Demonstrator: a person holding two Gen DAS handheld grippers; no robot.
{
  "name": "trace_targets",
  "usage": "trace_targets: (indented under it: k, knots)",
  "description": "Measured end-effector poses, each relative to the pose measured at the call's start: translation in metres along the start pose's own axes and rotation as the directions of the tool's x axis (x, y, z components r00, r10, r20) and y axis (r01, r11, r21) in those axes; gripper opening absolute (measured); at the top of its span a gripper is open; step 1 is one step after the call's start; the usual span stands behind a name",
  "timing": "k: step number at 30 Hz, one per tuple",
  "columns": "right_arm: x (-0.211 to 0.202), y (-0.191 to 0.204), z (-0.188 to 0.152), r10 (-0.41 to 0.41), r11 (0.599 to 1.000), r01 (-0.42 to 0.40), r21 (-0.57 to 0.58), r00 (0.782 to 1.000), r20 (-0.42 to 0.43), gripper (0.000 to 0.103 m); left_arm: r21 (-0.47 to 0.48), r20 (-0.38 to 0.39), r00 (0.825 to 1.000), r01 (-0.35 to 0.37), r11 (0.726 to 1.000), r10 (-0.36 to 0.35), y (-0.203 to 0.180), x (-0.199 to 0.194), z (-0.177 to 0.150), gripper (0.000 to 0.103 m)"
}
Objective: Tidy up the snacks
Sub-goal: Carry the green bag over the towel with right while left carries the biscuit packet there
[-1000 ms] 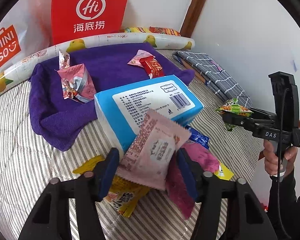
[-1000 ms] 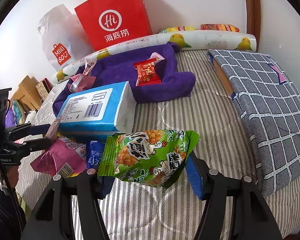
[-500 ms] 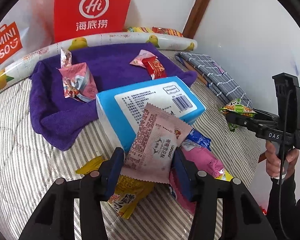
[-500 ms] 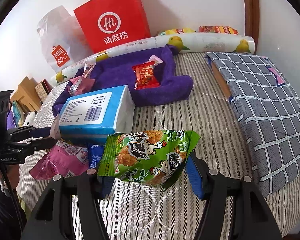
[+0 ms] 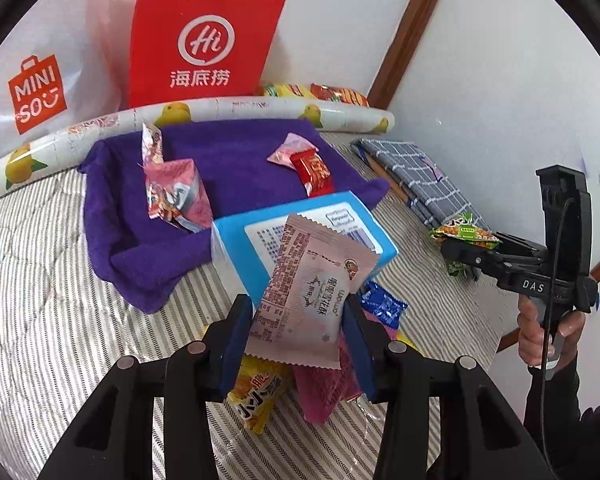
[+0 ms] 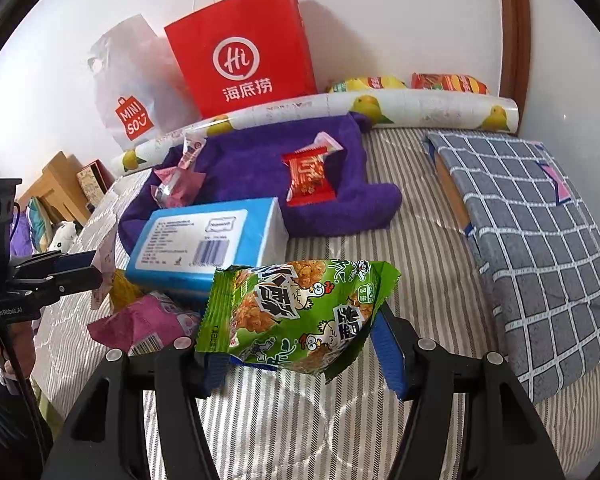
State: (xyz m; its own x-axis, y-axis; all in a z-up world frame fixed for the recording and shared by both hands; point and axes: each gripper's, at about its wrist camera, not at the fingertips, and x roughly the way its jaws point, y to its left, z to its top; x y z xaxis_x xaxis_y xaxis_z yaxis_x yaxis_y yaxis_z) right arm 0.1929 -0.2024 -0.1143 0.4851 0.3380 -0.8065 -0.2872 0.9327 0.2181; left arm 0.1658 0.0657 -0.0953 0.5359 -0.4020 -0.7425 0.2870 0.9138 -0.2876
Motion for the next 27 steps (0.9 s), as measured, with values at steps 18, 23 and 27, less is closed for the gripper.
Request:
trace_targets:
  k: [18,23,27]
  knots:
    - [-0.024,0.024,0.048,-0.009,0.999,0.013,-0.053,0.997,0.07,0.062,-0.07,0.087,0.996,-0.03,0.997,0.036,0.013,-0.031,0.035,0.044]
    - [-0.023,0.03,0.059,-0.005,0.998,0.01,-0.058,0.997,0.077,0.062,-0.09,0.101,0.994,-0.037,0.995,0.047,0.019,-0.035,0.044,0.044]
    - [-0.021,0.033,0.066,-0.004,0.998,0.008,-0.061,0.997,0.078,0.062,-0.105,0.111,0.993,-0.039,0.994,0.051,0.024,-0.037,0.049,0.044]
